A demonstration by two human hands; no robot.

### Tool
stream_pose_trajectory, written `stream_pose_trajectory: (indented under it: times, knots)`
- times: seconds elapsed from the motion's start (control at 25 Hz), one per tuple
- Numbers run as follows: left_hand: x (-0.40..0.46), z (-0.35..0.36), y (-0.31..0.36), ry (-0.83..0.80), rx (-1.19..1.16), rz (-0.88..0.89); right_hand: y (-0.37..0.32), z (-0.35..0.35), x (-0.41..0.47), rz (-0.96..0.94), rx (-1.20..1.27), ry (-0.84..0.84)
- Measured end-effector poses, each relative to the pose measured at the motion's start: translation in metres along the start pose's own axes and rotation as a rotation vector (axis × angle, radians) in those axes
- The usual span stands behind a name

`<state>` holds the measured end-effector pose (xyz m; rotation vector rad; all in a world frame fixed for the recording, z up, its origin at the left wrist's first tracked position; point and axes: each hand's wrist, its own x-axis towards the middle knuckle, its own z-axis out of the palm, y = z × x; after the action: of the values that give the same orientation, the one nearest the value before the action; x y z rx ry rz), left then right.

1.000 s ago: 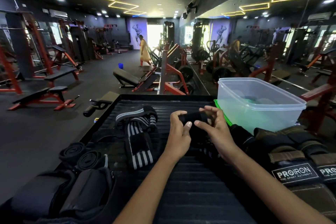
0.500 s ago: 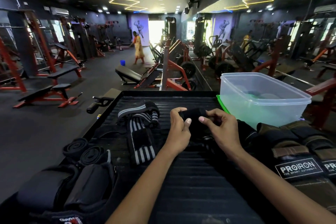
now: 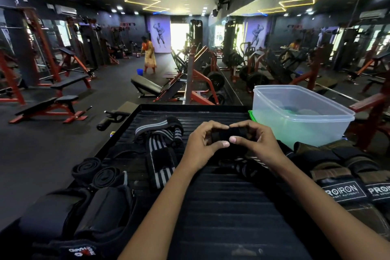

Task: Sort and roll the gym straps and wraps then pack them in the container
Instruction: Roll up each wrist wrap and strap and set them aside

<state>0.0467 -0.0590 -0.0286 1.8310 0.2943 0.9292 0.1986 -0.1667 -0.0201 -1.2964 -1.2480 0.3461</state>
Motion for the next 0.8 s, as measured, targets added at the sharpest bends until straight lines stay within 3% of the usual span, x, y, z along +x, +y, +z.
stream_pose_trajectory:
  times: [0.28, 0.52, 0.8]
  knots:
    - [-0.0004, -0.0022, 0.0026, 0.075, 0.009, -0.006, -0.0029, 0.0013, -0.0011, -0.057, 0.012, -0.109]
    - [-0.0002, 0.0007, -0.0036, 0.051, -0.112, 0.008, -0.0092, -0.0002, -0.0016, -0.019, 0.094, 0.01]
    - [-0.0032, -0.0032, 0.0015, 0.083, 0.072, -0.027, -0.0068, -0.0036, -0.0014, -0.065, -0.052, -0.125]
